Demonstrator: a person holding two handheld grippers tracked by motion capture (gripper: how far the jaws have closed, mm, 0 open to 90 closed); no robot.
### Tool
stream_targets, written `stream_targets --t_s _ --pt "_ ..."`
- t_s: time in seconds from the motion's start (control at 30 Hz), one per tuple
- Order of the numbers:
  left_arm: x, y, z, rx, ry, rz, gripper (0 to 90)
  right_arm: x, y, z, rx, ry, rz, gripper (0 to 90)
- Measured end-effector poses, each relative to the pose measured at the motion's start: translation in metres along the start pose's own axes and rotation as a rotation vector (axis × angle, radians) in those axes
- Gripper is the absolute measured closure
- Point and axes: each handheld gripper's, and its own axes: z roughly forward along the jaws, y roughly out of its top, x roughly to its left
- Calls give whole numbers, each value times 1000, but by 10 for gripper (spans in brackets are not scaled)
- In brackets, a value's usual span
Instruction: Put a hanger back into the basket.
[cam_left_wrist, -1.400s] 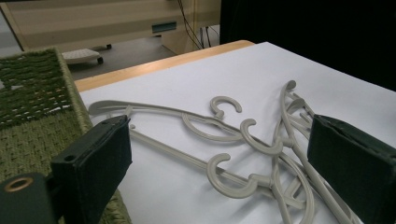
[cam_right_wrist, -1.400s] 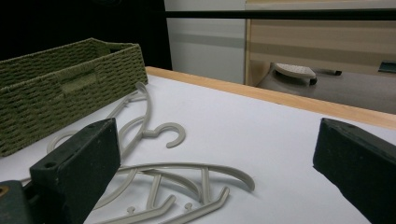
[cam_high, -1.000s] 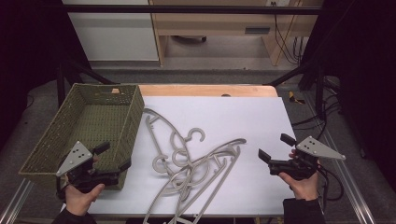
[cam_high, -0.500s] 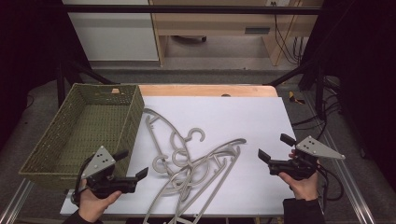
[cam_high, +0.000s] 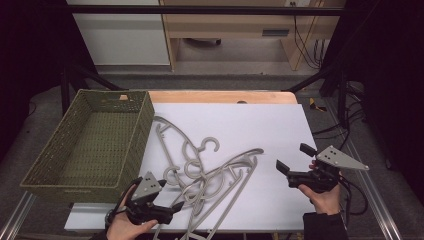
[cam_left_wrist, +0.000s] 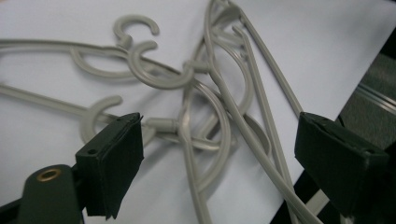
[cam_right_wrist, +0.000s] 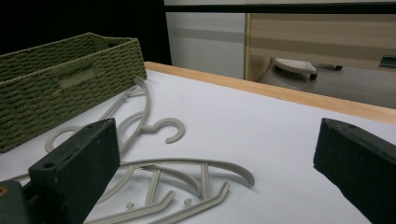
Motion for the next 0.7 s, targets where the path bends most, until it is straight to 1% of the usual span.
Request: stream_targets --t_s 0.03,0.07,0.13,0.17,0.2,0.33,0.4,0.43,0.47,0.5,0.57,0.6,0.67,0.7 --pt "-6 -1 6 30 -16 7 174 0 0 0 0 1 0 8" --pt "-6 -1 6 30 -16 7 187 0 0 0 0 1 0 8" --pt "-11 -3 12 58 -25 18 200 0 0 0 1 1 2 8" --pt "-15 -4 17 75 -38 18 217 0 0 1 -1 1 5 8" --pt "-15 -4 17 75 -38 18 224 0 0 1 -1 1 5 8" --pt "-22 -7 25 113 -53 15 238 1 0 1 3 3 2 8" --pt "-24 -9 29 131 -68 11 251 1 0 2 5 3 5 8" --pt "-25 -10 31 137 -75 11 277 1 0 2 5 3 5 8" --pt "-27 -12 35 159 -88 14 292 1 0 2 6 4 5 7" --pt "-27 -12 35 159 -88 14 303 1 0 2 6 4 5 7" --pt "-29 -14 39 180 -94 13 318 1 0 2 6 4 6 7" --pt "-30 -15 42 194 -101 13 340 1 0 2 6 3 7 8" --pt "-32 -17 46 209 -100 11 372 1 0 2 7 4 6 8" --pt "-32 -18 50 228 -105 0 408 1 -1 2 12 3 5 8"
